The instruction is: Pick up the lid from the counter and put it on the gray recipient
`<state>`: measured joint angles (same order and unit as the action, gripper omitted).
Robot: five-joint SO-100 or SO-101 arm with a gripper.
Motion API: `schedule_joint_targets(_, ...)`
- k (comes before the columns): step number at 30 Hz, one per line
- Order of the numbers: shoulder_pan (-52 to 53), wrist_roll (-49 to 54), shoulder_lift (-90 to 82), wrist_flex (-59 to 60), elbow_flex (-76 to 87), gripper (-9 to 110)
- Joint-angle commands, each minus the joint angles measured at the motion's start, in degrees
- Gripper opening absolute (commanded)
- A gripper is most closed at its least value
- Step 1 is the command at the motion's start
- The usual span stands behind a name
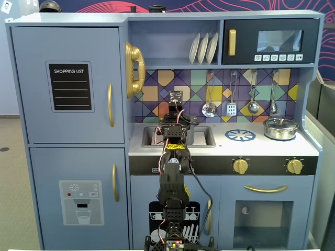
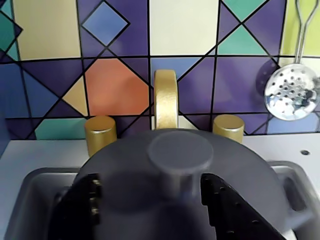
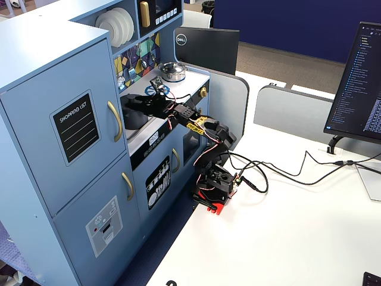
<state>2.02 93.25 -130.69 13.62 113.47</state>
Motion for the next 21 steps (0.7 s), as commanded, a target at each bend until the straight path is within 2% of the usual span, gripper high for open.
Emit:
schedule_joint_targets(1, 0.09, -0.18, -10.20, 10.11, -0.88, 18)
schedule_joint_targets(6, -2.20, -2.46, -25.14, 37.27, -0.35, 11)
schedule_joint_targets(10, -1.85, -3.43, -34.63, 51.68, 5.36, 0)
schedule_joint_targets(12, -1.49, -7.29, -38.23, 54.40, 10.11, 0)
schedule_joint_targets(15, -0.79, -6.33, -42.10, 54.49, 20.39, 0)
schedule_joint_targets(17, 0.00, -3.08, -43.77, 53.44, 27.69, 0)
schedule_joint_targets(21, -0.09, -3.52, -45.97, 47.20, 42.10, 0)
